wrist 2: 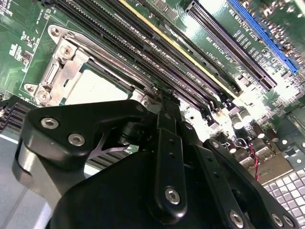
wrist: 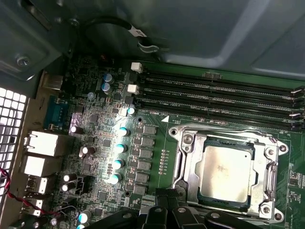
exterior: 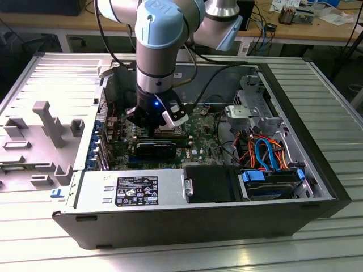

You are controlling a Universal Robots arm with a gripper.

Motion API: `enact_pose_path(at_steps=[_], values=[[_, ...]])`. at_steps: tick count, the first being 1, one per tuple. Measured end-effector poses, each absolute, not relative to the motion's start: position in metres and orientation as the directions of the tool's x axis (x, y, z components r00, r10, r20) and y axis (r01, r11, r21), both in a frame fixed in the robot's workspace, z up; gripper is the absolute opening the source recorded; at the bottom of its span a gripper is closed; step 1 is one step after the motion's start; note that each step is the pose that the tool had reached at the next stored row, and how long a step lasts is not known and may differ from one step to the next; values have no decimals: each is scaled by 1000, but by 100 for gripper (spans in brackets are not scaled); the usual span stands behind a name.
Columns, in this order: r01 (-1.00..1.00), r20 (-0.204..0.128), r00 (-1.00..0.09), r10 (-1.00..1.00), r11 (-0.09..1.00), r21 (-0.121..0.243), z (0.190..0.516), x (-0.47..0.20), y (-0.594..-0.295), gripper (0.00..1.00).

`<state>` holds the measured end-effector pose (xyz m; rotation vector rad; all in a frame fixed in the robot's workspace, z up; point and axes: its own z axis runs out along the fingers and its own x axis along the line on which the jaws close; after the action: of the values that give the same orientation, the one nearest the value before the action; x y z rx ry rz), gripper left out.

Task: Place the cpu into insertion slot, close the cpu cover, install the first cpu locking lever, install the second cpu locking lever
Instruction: 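Install the second cpu locking lever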

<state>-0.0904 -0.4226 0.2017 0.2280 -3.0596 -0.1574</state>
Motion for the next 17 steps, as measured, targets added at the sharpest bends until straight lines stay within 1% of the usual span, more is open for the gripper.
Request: enact_pose_path(at_steps=[2,5,8,13,17], values=[[-144,62,-987,-151,984,105,201,-90,-423,11],[-144,63,-987,-150,985,93,201,-90,-423,11],[-144,63,-987,-150,985,91,202,-90,-423,11],[-144,64,-987,-150,985,91,222,-90,-423,11],[-144,64,-987,-150,985,91,224,-90,-423,11]])
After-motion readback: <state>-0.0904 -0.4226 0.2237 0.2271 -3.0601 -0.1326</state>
